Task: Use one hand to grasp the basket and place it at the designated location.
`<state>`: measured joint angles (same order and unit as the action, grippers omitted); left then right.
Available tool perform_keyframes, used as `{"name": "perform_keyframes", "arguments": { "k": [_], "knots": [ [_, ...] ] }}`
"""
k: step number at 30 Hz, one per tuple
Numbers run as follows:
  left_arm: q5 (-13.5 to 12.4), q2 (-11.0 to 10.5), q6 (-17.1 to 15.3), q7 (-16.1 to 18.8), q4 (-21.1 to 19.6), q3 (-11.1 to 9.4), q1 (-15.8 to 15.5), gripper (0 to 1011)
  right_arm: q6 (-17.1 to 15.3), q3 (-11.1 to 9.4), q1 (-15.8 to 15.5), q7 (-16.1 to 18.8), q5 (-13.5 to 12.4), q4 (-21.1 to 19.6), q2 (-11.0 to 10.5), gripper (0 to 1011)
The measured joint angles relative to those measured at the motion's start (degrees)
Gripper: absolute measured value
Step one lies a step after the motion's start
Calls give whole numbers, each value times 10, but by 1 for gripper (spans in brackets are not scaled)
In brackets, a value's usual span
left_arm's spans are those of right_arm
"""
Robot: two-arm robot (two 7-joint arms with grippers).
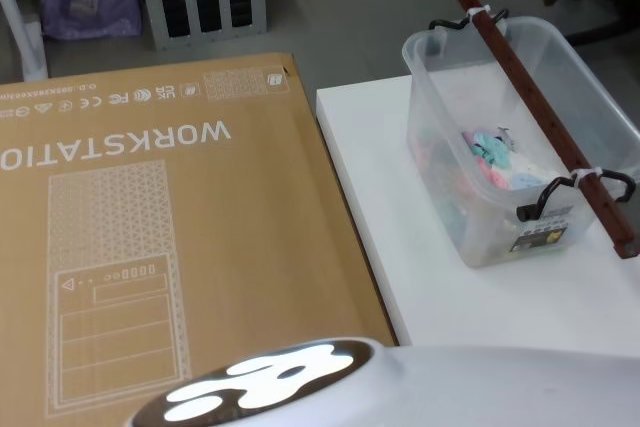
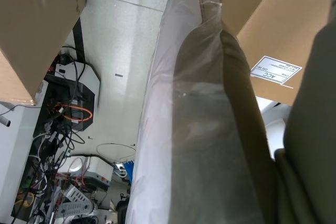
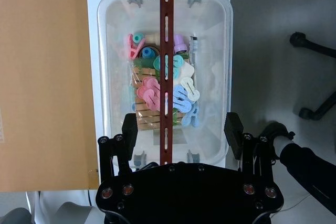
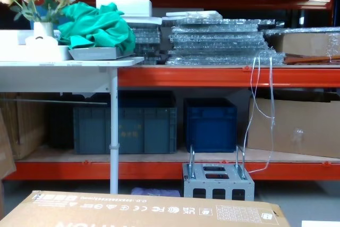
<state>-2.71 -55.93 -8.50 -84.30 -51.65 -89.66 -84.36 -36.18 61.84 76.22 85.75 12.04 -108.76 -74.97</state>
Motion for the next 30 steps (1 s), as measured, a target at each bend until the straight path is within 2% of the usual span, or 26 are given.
{"name": "perform_keyframes", "arguments": {
  "k": [5,13,18,23,30],
  "knots": [
    [0,0,0,0,0,0,0,0,0,0,0,0,0,0,0,1001],
    [0,0,0,0,0,0,0,0,-8,-8,-1,7,15,-8,3,1001],
    [0,0,0,0,0,0,0,0,2,-14,-19,-12,-1,-1,6,1001],
    [0,0,0,0,0,0,0,0,17,-16,-48,-35,-27,19,15,1001],
    [0,0,0,0,0,0,0,0,25,-16,-70,-44,-37,38,24,1001]
  ]
}}
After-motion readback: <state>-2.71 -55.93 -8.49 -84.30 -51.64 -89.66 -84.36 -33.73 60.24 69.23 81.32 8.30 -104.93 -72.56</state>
